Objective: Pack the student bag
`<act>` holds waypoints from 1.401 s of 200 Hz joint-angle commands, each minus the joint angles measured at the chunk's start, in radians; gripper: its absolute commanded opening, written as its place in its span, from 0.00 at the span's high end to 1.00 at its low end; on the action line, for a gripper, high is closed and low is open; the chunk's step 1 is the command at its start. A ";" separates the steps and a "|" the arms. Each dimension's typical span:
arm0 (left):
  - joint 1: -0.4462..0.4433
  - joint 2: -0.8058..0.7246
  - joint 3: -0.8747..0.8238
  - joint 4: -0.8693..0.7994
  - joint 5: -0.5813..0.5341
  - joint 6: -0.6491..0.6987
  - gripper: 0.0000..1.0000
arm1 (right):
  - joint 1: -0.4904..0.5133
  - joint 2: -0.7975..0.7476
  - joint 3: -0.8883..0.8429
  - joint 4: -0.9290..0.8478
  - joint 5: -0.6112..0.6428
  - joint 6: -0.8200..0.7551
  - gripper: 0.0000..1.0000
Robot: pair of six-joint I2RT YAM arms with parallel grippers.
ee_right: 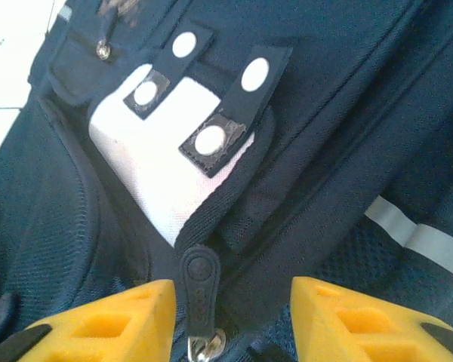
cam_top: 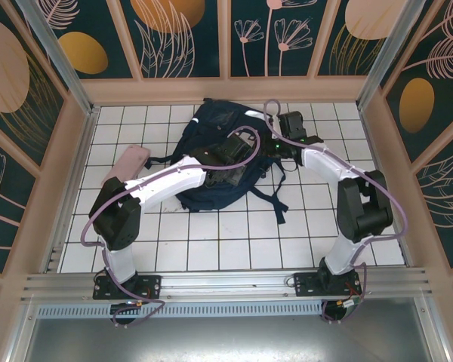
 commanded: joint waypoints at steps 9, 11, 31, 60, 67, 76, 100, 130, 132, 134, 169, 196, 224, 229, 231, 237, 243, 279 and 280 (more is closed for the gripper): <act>0.009 -0.055 0.001 0.091 -0.008 0.009 1.00 | 0.009 0.039 0.059 -0.051 -0.071 -0.094 0.60; 0.008 -0.055 0.001 0.091 -0.009 0.009 1.00 | 0.009 0.041 0.061 -0.051 -0.071 -0.096 0.60; 0.008 -0.058 -0.003 0.090 -0.008 0.007 1.00 | 0.009 0.063 0.089 -0.064 -0.054 -0.113 0.66; 0.008 -0.059 -0.004 0.089 -0.011 0.005 1.00 | 0.009 0.097 0.125 -0.097 -0.006 -0.117 0.77; 0.008 -0.060 -0.003 0.091 -0.012 0.005 1.00 | 0.009 0.100 0.126 -0.101 -0.002 -0.117 0.79; 0.008 -0.059 -0.002 0.092 -0.010 0.005 1.00 | 0.009 0.098 0.123 -0.101 -0.003 -0.119 0.83; 0.008 -0.058 0.000 0.094 -0.013 0.001 1.00 | 0.009 0.083 0.119 -0.097 -0.016 -0.116 0.94; 0.010 -0.057 0.006 0.099 -0.039 -0.021 1.00 | 0.009 -0.002 0.057 -0.071 -0.021 -0.095 1.00; 0.009 -0.058 0.006 0.099 -0.041 -0.024 1.00 | 0.009 -0.011 0.048 -0.067 -0.024 -0.093 1.00; 0.010 -0.058 0.006 0.100 -0.043 -0.026 1.00 | 0.009 -0.020 0.040 -0.061 -0.027 -0.092 1.00; 0.023 -0.058 0.016 0.120 -0.028 -0.066 1.00 | 0.009 -0.180 -0.147 0.073 -0.187 -0.052 1.00; 0.049 -0.056 0.033 0.132 0.015 -0.109 1.00 | 0.016 -0.265 -0.300 0.230 -0.321 -0.001 1.00; 0.066 -0.058 0.039 0.153 0.056 -0.121 1.00 | 0.026 -0.290 -0.331 0.240 -0.287 0.003 1.00; 0.068 -0.058 0.038 0.154 0.064 -0.121 1.00 | 0.027 -0.293 -0.329 0.240 -0.283 0.002 1.00; 0.068 -0.058 0.039 0.155 0.067 -0.122 1.00 | 0.027 -0.295 -0.328 0.241 -0.282 0.001 1.00; 0.069 -0.058 0.038 0.155 0.071 -0.121 1.00 | 0.030 -0.300 -0.326 0.238 -0.276 -0.007 1.00; 0.070 -0.058 0.038 0.155 0.077 -0.118 1.00 | 0.032 -0.303 -0.320 0.232 -0.263 -0.013 1.00; 0.069 -0.065 0.011 0.157 0.122 -0.083 1.00 | 0.031 -0.224 -0.180 0.094 -0.029 -0.018 0.68; 0.069 -0.064 0.011 0.157 0.123 -0.083 1.00 | 0.032 -0.221 -0.174 0.089 -0.025 -0.021 0.67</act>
